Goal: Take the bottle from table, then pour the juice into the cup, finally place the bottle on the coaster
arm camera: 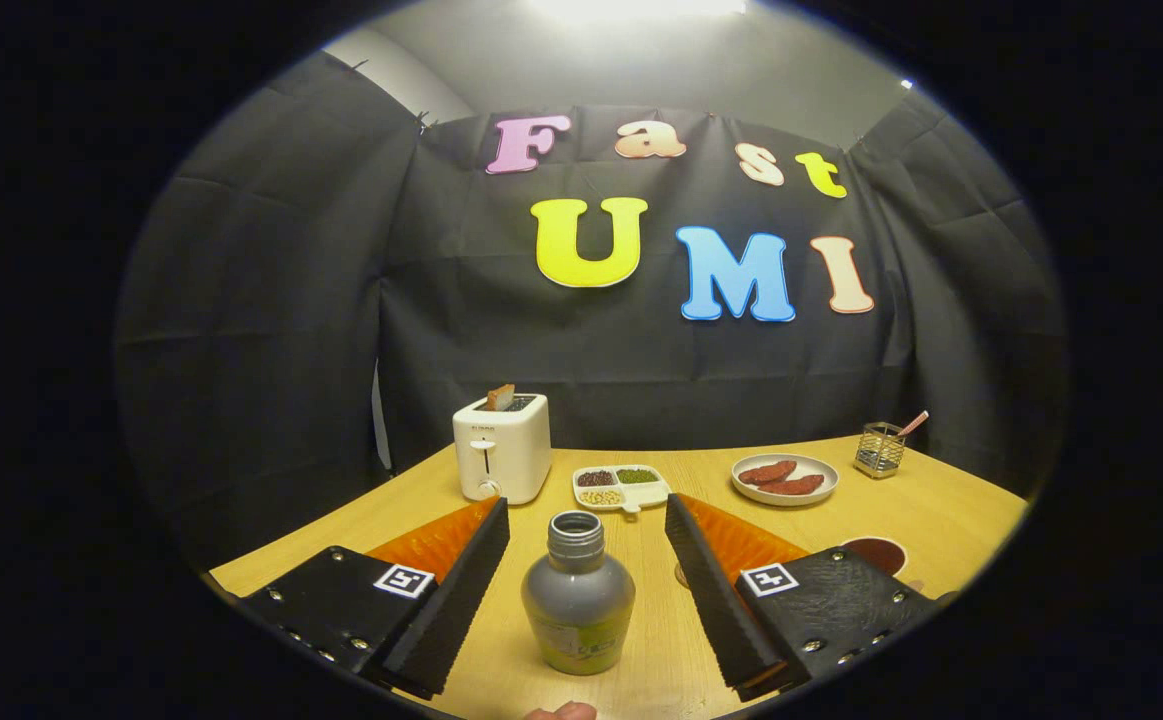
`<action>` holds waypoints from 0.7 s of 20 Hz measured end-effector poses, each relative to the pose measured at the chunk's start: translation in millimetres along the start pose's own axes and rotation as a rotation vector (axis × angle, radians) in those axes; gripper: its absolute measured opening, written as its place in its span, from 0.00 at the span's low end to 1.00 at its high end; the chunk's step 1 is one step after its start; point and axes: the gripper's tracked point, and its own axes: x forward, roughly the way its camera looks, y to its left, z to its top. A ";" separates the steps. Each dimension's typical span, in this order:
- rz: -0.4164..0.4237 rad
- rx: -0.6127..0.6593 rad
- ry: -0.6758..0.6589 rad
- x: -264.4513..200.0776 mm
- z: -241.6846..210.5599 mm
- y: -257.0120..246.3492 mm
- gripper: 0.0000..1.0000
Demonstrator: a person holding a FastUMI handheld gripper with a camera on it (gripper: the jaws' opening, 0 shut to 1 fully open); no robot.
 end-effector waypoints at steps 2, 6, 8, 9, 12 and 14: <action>-0.009 0.004 0.021 2.8 -13.3 -0.1 0.96; -0.028 0.020 0.068 7.8 -39.4 0.0 0.96; -0.036 0.029 0.094 9.8 -50.6 1.4 0.96; -0.036 0.032 0.106 10.7 -55.5 2.8 0.96; -0.038 0.035 0.134 14.3 -69.8 7.0 0.96; -0.032 0.041 0.161 16.5 -80.0 9.5 0.96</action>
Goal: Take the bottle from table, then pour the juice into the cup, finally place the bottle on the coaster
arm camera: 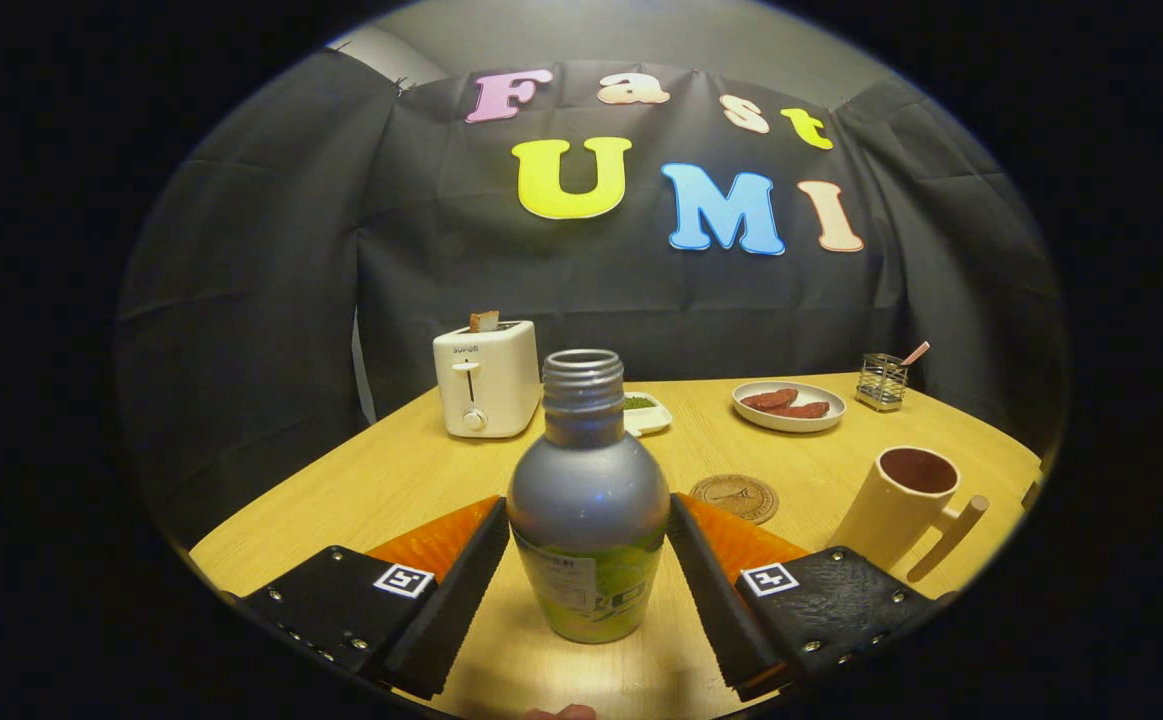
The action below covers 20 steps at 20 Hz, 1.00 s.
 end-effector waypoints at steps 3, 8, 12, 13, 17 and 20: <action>-0.008 0.001 0.036 0.7 -12.7 -1.2 0.96; -0.024 0.008 0.081 1.7 -29.2 -3.1 0.96; -0.029 -0.005 0.121 2.2 -42.6 -3.5 0.96; -0.024 -0.007 0.121 2.1 -42.1 -3.1 0.96; -0.017 -0.008 0.123 2.2 -40.1 -3.4 0.80; 0.016 0.039 0.140 1.4 -39.0 -0.5 0.78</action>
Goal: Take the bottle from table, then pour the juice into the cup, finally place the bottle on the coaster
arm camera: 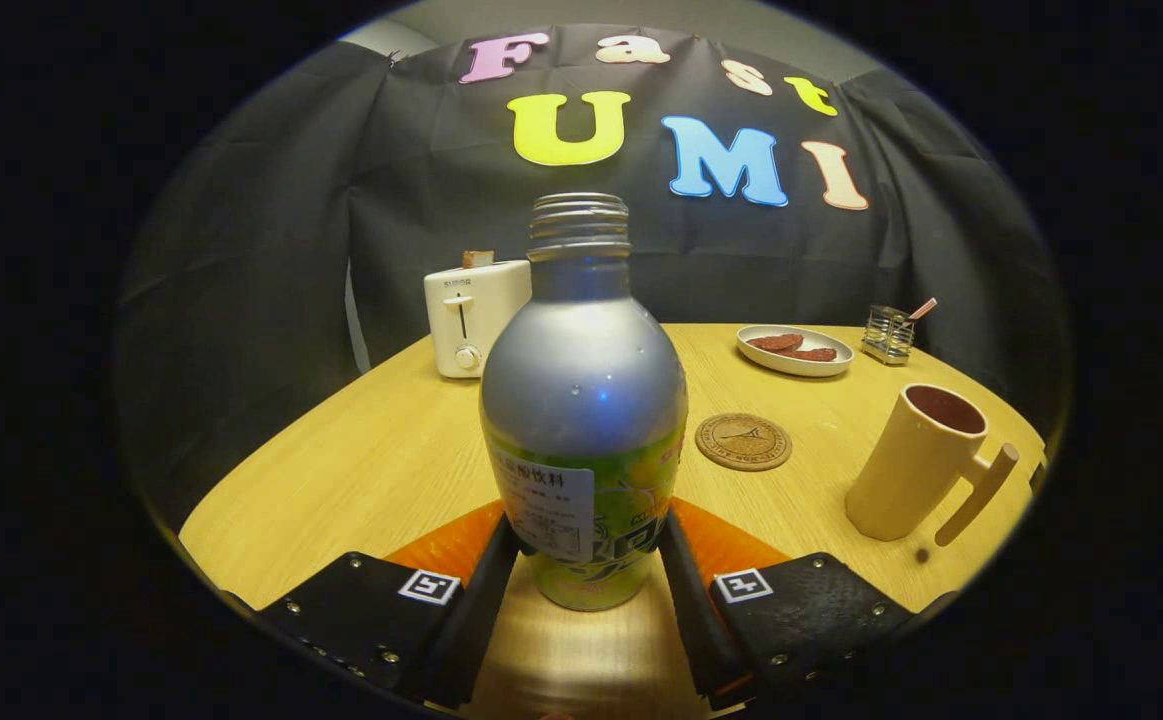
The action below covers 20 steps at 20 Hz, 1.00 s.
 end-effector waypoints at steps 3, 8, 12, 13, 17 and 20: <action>0.010 0.062 0.011 -4.1 8.3 -2.8 0.76; 0.035 0.141 0.001 -12.3 37.6 -7.9 0.76; 0.043 0.184 -0.002 -16.5 55.8 -15.3 0.75; 0.046 0.203 0.001 -16.3 57.6 -17.1 0.76; 0.055 0.313 0.036 -17.3 58.5 -25.2 0.76; 0.092 0.428 0.012 -24.9 64.6 -28.5 0.76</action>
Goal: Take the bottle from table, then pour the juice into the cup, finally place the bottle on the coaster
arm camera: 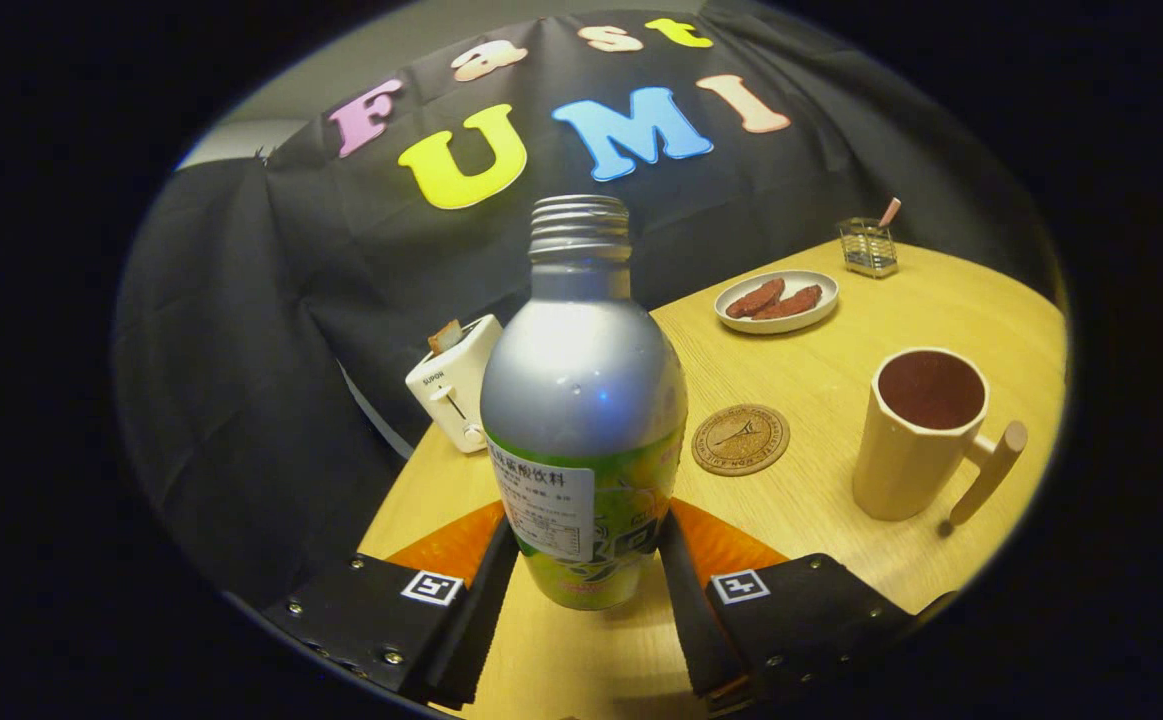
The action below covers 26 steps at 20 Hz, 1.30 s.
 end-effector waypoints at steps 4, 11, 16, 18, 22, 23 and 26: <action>0.035 0.111 -0.005 -5.5 4.5 -4.3 0.75; 0.088 0.285 0.013 -8.4 7.7 -9.1 0.75; 0.078 0.385 0.034 -3.9 0.6 -21.0 0.75; 0.079 0.414 0.038 -6.2 -1.9 -22.5 0.75; 0.091 0.463 0.063 -5.1 -3.8 -22.8 0.76; 0.096 0.479 0.067 -4.1 -3.2 -22.6 0.75; 0.096 0.533 0.071 -2.9 -3.5 -27.5 0.75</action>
